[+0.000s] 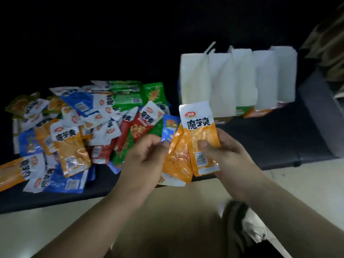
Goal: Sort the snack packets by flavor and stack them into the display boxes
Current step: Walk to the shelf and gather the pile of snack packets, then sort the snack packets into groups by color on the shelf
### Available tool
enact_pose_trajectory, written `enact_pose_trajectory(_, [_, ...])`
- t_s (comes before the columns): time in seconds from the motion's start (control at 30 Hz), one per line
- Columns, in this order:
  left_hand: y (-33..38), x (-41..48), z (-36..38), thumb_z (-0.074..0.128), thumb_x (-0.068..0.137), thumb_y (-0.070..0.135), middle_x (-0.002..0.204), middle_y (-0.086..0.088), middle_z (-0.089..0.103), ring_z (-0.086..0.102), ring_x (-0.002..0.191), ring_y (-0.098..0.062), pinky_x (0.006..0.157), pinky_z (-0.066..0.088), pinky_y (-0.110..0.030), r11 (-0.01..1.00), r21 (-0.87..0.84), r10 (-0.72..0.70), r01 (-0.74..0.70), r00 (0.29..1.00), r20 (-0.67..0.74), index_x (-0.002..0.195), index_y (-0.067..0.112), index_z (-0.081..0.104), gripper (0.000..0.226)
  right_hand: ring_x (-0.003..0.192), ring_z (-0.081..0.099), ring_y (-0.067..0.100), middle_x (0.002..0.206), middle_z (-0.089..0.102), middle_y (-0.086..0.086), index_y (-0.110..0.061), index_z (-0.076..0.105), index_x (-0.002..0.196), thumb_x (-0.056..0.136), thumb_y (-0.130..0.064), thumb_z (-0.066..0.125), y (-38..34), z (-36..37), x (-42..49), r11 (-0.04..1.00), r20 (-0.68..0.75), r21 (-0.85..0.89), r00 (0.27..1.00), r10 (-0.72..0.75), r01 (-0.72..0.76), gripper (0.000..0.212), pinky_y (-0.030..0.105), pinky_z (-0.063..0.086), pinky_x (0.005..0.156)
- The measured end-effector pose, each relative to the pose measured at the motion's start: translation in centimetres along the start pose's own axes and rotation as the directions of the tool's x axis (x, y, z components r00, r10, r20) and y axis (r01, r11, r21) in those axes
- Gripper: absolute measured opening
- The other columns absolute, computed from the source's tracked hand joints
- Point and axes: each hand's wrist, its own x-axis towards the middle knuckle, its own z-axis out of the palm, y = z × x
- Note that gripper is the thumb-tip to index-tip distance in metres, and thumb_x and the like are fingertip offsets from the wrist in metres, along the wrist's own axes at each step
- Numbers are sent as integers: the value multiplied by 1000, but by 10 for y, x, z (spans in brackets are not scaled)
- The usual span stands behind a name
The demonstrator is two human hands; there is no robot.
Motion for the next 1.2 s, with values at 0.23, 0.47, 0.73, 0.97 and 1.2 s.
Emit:
enact_pose_trajectory(0.23, [20,22,80,69,98,27,84,-7,77,66,70,-19,51,51,-26,977,198,-116,77,974,196,86,19,74,16,98,77,30,109,78,4,-23,67,126,99,-17,68,7,-86,0,991,-301,135,953,38,4,27,52,64,78])
enact_pose_trajectory(0.47, [11,49,183,69,99,21,80,-2,79,68,66,-13,47,49,-23,961,217,-215,170,955,203,89,12,74,14,82,68,8,100,68,-12,-34,57,131,87,2,75,26,-185,22,999,-632,43,774,24,4,60,30,57,65])
enact_pose_trajectory(0.73, [-7,65,216,77,93,18,86,-6,76,73,70,-19,62,62,-35,945,251,-247,212,962,116,105,13,70,14,97,70,16,104,72,-14,-34,66,125,86,-29,71,33,-234,46,883,-640,-442,745,-189,-156,40,46,61,84])
enact_pose_trajectory(0.97, [-36,55,201,82,84,24,137,-7,58,58,117,-30,94,55,-47,443,679,339,-585,811,478,128,15,66,48,128,50,29,138,61,4,-25,74,125,96,-30,72,79,-231,32,633,-492,-773,676,-548,-49,29,43,48,102])
enact_pose_trajectory(1.2, [-48,61,208,18,97,58,174,4,6,5,161,-25,127,-3,-44,248,735,141,-631,774,617,163,32,23,72,159,18,24,165,38,-1,-35,56,144,103,-45,55,82,-245,27,611,-471,-777,785,-403,-152,42,49,26,125])
